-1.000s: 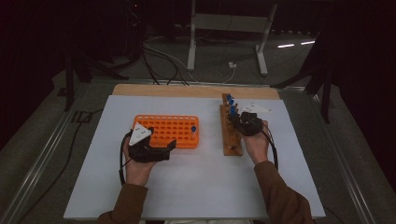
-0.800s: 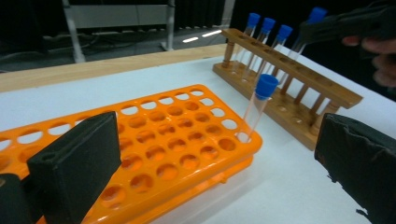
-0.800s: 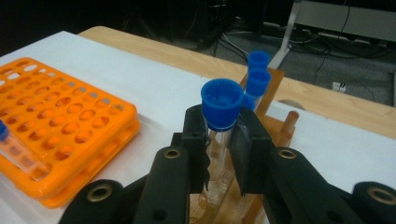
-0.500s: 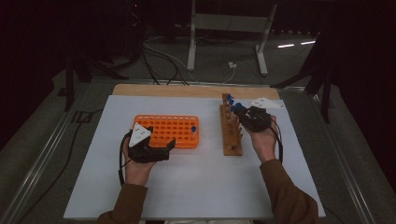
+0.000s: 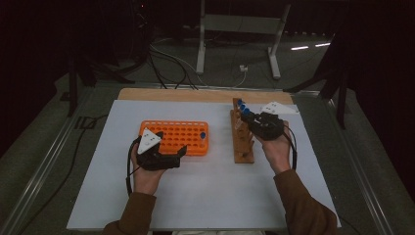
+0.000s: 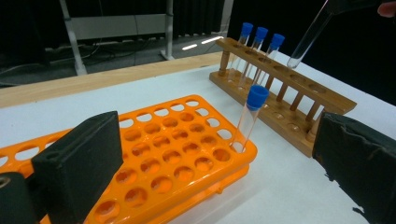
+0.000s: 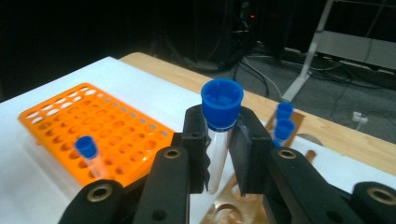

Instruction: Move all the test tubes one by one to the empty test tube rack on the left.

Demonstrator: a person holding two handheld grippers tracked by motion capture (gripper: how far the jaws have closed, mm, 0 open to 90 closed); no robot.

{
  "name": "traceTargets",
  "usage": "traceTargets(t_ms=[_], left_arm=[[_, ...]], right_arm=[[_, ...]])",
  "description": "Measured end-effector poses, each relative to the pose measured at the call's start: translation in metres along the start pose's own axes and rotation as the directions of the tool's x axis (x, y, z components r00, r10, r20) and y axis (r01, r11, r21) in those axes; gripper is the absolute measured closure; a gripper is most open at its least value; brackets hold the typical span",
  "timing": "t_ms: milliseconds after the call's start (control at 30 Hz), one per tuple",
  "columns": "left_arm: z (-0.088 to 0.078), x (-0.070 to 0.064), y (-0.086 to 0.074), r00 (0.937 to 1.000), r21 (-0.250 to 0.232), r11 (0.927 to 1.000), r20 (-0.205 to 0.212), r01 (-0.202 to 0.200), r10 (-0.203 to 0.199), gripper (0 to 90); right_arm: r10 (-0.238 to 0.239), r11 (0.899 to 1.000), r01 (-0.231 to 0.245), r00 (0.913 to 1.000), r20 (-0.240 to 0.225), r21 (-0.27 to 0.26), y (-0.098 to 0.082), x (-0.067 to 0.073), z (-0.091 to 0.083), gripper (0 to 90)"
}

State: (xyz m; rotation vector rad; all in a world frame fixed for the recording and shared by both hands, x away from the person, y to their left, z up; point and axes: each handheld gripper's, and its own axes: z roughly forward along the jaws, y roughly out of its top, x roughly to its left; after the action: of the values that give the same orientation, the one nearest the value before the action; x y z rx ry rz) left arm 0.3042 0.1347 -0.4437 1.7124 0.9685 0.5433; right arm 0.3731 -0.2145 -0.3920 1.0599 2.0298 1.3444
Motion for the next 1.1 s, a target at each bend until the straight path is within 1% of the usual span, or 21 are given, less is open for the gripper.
traceTargets(t_ms=[100,133,167,233,267,300,400,600,733,800,867,900,933,1033,1100], left_arm=[[0.0,-0.001,0.0,1.0,-0.013,0.9999,0.002,-0.004,0.004,4.9],[0.0,-0.002,0.001,1.0,-0.014,0.9999,0.003,-0.004,0.004,5.2],[0.0,-0.002,0.001,1.0,-0.015,0.9999,0.003,-0.004,0.004,5.2],[0.001,-0.003,0.001,1.0,-0.015,0.9999,0.004,-0.004,0.005,5.7],[0.001,-0.003,0.001,1.0,-0.015,0.9999,0.006,-0.005,0.005,5.7],[0.001,-0.004,0.001,0.9999,-0.014,0.9999,0.008,-0.005,0.006,6.0],[0.003,-0.006,0.001,0.9997,-0.017,0.9998,0.02,-0.013,0.013,6.8],[0.004,-0.009,0.001,0.9992,-0.022,0.9996,0.035,-0.018,0.019,9.0],[0.004,-0.012,0.001,0.9982,-0.023,0.9991,0.048,-0.035,0.036,16.8],[0.005,-0.015,0.002,0.9975,-0.018,0.9989,0.056,-0.043,0.044,17.5],[0.006,-0.018,0.002,0.9959,-0.018,0.9983,0.07,-0.055,0.057,20.4],[0.007,-0.019,0.002,0.9954,-0.017,0.9979,0.072,-0.062,0.064,22.4],[0.008,-0.021,0.002,0.9949,-0.016,0.9976,0.074,-0.068,0.069,22.4],[0.009,-0.025,0.003,0.9916,-0.016,0.996,0.094,-0.088,0.089,28.8],[0.011,-0.028,0.003,0.989,-0.014,0.9948,0.108,-0.101,0.102,34.6]], right_arm=[[-0.017,1.0,0.017,0.9996,-0.021,0.004,-0.002,0.008,0.0,77.2],[-0.02,1.0,0.02,0.9991,-0.037,0.005,-0.003,0.012,0.0,77.2],[-0.02,1.0,0.02,0.9991,-0.037,0.005,-0.003,0.012,0.0,77.2],[-0.027,1.0,0.027,0.998,-0.057,0.012,-0.003,0.019,0.0,77.2],[-0.027,1.0,0.027,0.998,-0.057,0.012,-0.003,0.019,0.0,77.2],[-0.024,1.0,0.025,0.9974,-0.068,0.013,-0.003,0.022,0.0,77.2],[-0.023,0.999,0.025,0.9951,-0.096,0.024,-0.002,0.029,0.0,77.1],[-0.037,0.998,0.044,0.9885,-0.147,0.044,-0.001,0.045,0.002,77.1],[-0.057,0.997,0.067,0.9794,-0.194,0.049,-0.002,0.057,0.005,77.1],[-0.064,0.996,0.076,0.9748,-0.214,0.048,-0.002,0.064,0.006,77.1],[-0.072,0.995,0.086,0.97,-0.232,0.05,-0.002,0.072,0.007,77.0],[-0.08,0.994,0.096,0.9655,-0.248,0.05,-0.001,0.078,0.009,77.0],[-0.08,0.994,0.096,0.9655,-0.248,0.05,-0.001,0.078,0.009,77.0],[-0.084,0.994,0.101,0.959,-0.27,0.05,0.0,0.087,0.012,77.0],[-0.083,0.994,0.102,0.9545,-0.286,0.051,0.001,0.092,0.014,77.0]])
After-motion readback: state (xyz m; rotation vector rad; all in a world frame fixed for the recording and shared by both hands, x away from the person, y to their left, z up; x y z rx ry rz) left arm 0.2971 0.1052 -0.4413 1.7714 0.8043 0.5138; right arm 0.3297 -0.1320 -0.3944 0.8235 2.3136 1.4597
